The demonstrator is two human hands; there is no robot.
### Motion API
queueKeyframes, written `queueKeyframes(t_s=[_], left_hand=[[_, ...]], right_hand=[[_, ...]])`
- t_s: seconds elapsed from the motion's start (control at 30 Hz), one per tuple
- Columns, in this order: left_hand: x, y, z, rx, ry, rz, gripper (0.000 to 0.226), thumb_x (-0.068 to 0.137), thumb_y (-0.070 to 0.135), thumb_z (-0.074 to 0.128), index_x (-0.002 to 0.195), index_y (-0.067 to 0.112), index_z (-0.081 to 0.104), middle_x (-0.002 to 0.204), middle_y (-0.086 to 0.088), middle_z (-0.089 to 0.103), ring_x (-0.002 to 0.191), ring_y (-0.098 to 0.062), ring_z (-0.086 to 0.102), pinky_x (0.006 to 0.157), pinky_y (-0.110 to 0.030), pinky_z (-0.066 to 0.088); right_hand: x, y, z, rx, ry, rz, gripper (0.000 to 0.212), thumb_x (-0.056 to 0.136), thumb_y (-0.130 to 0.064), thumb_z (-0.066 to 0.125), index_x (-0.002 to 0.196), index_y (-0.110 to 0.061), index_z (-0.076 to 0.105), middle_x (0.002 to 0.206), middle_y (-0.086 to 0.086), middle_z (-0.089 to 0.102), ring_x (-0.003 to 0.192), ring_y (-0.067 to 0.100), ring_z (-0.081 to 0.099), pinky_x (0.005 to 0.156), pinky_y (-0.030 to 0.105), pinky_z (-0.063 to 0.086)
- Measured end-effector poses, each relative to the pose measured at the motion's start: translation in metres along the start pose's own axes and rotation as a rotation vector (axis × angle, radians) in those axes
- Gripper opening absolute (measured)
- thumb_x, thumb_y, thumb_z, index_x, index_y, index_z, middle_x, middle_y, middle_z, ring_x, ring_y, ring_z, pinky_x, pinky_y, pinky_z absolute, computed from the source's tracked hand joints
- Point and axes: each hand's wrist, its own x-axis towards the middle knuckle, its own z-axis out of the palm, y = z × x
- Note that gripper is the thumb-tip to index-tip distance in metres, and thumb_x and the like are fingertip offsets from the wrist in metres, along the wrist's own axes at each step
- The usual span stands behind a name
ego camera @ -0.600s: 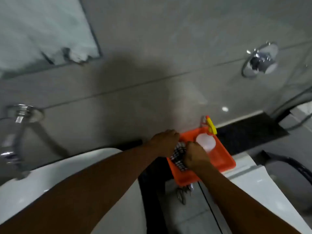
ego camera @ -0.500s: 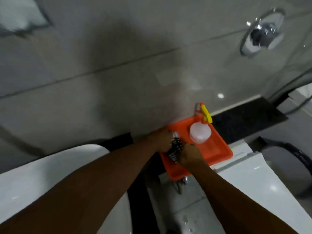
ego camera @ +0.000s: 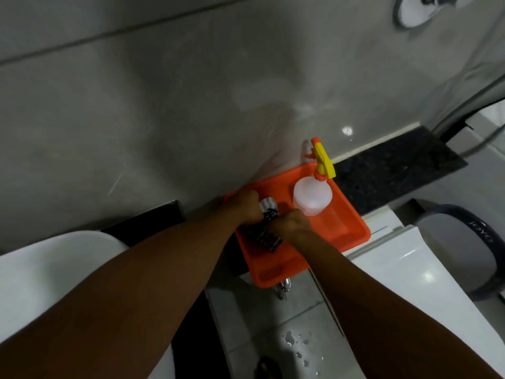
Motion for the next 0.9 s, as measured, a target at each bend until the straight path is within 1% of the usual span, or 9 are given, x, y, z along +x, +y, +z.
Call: queueKeyframes(t_s=[0.13,0.27,0.33,0.43,0.6,0.7,0.77,0.83,0.9], left_hand=[[-0.030,-0.002,-0.035,-0.538,0.072,-0.051,0.029,0.068,0.030,0.071,0.093,0.016,0.069,0.104,-0.011,0.073,0.100,-0.029,0.069,0.077,-0.031,0.051],[-0.101,-0.009,-0.085,-1.248,-0.021,-0.122,0.005,0.066,0.012,0.059,0.069,0.015,0.062,0.068,-0.007,0.061,0.062,-0.022,0.058,0.058,-0.029,0.048],[-0.141,-0.023,-0.105,-1.533,-0.131,-0.107,0.006,0.071,0.018,0.059,0.069,0.013,0.062,0.066,-0.009,0.056,0.064,-0.023,0.053,0.065,-0.035,0.050],[-0.202,-0.052,-0.133,-1.844,-0.185,0.019,0.029,0.076,0.024,0.059,0.101,0.011,0.058,0.086,-0.010,0.051,0.078,-0.026,0.051,0.076,-0.042,0.051],[-0.313,-0.118,-0.193,-1.719,-0.003,0.181,0.032,0.073,0.017,0.073,0.100,0.016,0.056,0.069,0.000,0.033,0.058,-0.012,0.029,0.057,-0.024,0.024],[-0.375,-0.168,-0.222,-1.572,0.182,0.176,0.027,0.073,0.009,0.078,0.098,0.016,0.071,0.085,-0.012,0.053,0.072,-0.023,0.054,0.062,-0.031,0.046],[-0.415,-0.203,-0.239,-1.538,0.303,0.154,0.027,0.073,0.006,0.078,0.099,0.014,0.076,0.101,-0.020,0.058,0.094,-0.034,0.054,0.075,-0.040,0.049],[-0.443,-0.233,-0.252,-1.485,0.455,0.110,0.021,0.075,0.004,0.078,0.093,0.014,0.077,0.097,-0.018,0.062,0.091,-0.033,0.056,0.069,-0.038,0.052],[-0.457,-0.260,-0.259,-1.429,0.622,0.003,0.025,0.074,0.004,0.080,0.098,0.007,0.074,0.091,-0.015,0.074,0.078,-0.030,0.070,0.062,-0.036,0.058]], right_hand=[[-0.034,-0.031,-0.041,0.007,0.009,-0.120,0.012,0.086,-0.016,0.065,0.076,-0.018,0.071,0.086,0.010,0.075,0.086,0.024,0.070,0.075,0.032,0.057],[-0.090,-0.088,-0.077,0.129,-0.106,-0.275,0.029,0.079,0.000,0.068,0.062,-0.023,0.071,0.055,-0.009,0.069,0.059,0.007,0.064,0.052,0.016,0.050],[-0.122,-0.126,-0.087,0.135,-0.193,-0.368,0.037,0.079,0.005,0.066,0.063,-0.027,0.075,0.058,-0.009,0.072,0.060,0.006,0.067,0.054,0.017,0.052],[-0.167,-0.183,-0.088,0.141,-0.332,-0.475,0.030,0.079,0.008,0.063,0.089,-0.015,0.078,0.087,0.011,0.076,0.081,0.024,0.070,0.077,0.036,0.054],[-0.228,-0.255,-0.055,0.137,-0.530,-0.542,0.029,0.079,0.017,0.057,0.090,-0.002,0.076,0.102,0.026,0.071,0.100,0.041,0.063,0.091,0.051,0.048],[-0.261,-0.284,-0.017,0.118,-0.605,-0.560,0.026,0.082,0.010,0.064,0.107,0.004,0.070,0.118,0.035,0.066,0.110,0.044,0.063,0.100,0.059,0.043],[-0.278,-0.303,0.015,0.156,-0.649,-0.582,0.025,0.082,0.008,0.067,0.107,0.004,0.070,0.116,0.033,0.068,0.100,0.036,0.066,0.092,0.049,0.051],[-0.293,-0.323,0.048,0.233,-0.692,-0.600,0.025,0.082,0.008,0.069,0.105,0.001,0.071,0.108,0.026,0.073,0.094,0.030,0.073,0.081,0.039,0.061],[-0.300,-0.343,0.080,0.253,-0.628,-0.632,0.028,0.081,0.003,0.073,0.109,0.001,0.070,0.110,0.025,0.073,0.102,0.036,0.071,0.089,0.048,0.060]])
